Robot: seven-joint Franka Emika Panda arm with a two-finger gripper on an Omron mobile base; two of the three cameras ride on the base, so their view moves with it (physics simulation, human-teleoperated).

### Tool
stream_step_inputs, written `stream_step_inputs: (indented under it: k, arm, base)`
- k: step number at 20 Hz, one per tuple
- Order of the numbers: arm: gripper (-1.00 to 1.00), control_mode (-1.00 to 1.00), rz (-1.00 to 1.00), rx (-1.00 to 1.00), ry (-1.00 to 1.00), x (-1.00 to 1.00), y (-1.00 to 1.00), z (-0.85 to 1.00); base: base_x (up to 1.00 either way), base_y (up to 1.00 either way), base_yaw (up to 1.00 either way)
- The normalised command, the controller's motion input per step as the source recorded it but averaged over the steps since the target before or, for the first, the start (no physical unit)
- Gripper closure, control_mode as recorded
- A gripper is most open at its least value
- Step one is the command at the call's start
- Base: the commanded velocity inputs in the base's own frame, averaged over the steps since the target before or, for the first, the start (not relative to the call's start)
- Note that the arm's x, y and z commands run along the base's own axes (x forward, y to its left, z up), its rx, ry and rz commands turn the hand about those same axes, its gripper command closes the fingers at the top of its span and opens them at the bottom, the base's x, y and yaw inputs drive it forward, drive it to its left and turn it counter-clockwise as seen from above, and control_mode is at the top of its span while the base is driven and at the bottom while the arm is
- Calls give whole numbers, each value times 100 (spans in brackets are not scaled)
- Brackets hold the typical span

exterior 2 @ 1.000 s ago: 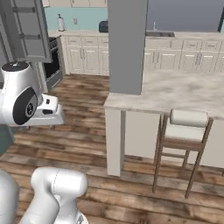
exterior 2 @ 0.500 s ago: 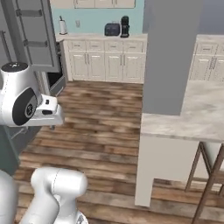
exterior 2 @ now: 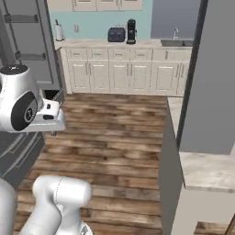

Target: There is a bowl on the dining counter. Grab a lemon wedge from the fridge and place it in the bowl. Then get the liquor bottle and glass cup from the cabinet and place them next to the bowl.

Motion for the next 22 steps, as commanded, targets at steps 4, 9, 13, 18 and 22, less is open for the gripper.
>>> stream_step_inputs:
  k: [4, 9, 13, 18, 22]
  arm:
    - [-100, 100, 0, 0, 0, 0, 0, 0]
    - [-100, 100, 0, 0, 0, 0, 0, 0]
    - [-100, 100, 0, 0, 0, 0, 0, 0]
    - [-100, 100, 0, 0, 0, 0, 0, 0]
    - [-100, 100, 0, 0, 0, 0, 0, 0]
  base:
    - [100, 21, -7]
    - [100, 0, 0]
    - [100, 0, 0]
    - [100, 0, 3]
    - [100, 0, 13]
